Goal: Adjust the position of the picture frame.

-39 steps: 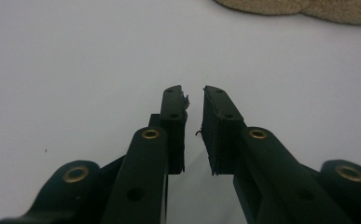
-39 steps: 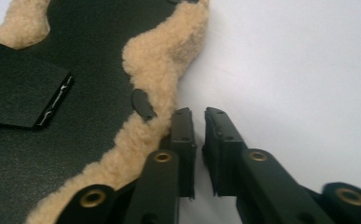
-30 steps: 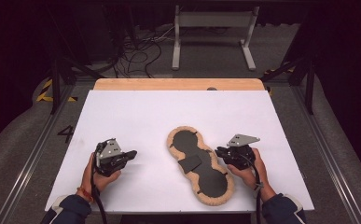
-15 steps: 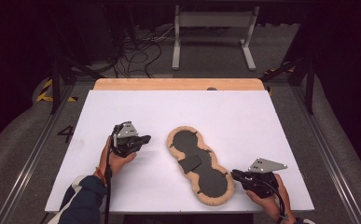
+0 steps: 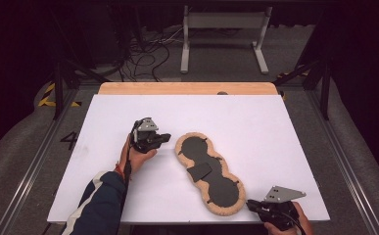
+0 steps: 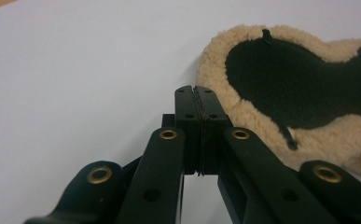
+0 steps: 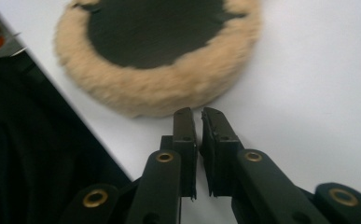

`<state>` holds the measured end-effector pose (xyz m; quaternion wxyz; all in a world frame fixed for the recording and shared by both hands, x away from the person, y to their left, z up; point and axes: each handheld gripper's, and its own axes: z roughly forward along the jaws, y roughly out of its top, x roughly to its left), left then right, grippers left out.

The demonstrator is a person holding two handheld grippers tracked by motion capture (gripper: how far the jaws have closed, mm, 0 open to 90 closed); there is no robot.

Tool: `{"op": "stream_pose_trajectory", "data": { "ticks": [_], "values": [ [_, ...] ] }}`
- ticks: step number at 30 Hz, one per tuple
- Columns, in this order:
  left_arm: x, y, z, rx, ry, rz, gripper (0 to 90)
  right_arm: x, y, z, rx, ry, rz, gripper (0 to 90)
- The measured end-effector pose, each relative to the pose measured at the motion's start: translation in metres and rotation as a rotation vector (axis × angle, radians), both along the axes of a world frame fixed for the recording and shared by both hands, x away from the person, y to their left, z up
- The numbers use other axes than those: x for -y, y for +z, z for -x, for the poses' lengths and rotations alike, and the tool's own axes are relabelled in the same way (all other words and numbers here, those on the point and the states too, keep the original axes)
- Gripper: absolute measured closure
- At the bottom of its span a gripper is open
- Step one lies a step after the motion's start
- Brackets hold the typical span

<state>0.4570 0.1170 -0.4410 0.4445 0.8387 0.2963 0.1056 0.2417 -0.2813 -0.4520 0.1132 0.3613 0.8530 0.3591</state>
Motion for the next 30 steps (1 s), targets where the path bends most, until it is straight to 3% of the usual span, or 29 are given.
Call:
{"op": "stream_pose_trajectory", "data": {
  "ticks": [4, 7, 9, 13, 18, 20, 25, 30],
  "values": [
    [0.015, -0.001, -0.009, -0.021, 0.007, -0.013, 87.5, -0.005, -0.002, 0.000, 0.009, 0.035, 0.002, 81.3],
    [0.023, -0.002, -0.015, -0.023, 0.020, -0.023, 87.0, -0.006, -0.002, 0.001, 0.017, 0.031, 0.004, 80.8],
    [0.029, -0.004, -0.020, -0.013, 0.023, -0.052, 85.2, -0.007, -0.002, 0.000, 0.027, 0.017, 0.002, 80.0],
    [0.036, -0.011, -0.031, -0.054, 0.058, -0.080, 83.0, -0.007, -0.003, 0.000, 0.039, 0.015, 0.006, 78.5],
    [0.046, -0.018, -0.034, -0.061, 0.042, -0.142, 82.2, -0.008, -0.003, -0.002, 0.045, -0.026, 0.010, 80.4],
    [0.045, -0.019, -0.034, -0.065, 0.037, -0.132, 84.0, -0.008, -0.004, -0.003, 0.045, -0.037, 0.005, 80.7],
    [0.040, -0.018, -0.034, -0.068, -0.004, -0.152, 89.5, -0.009, -0.004, -0.005, 0.048, -0.073, 0.005, 81.8],
    [0.033, -0.018, -0.032, -0.083, -0.046, -0.137, 89.9, -0.008, -0.005, -0.013, 0.053, -0.130, -0.008, 86.0]
  ]
}}
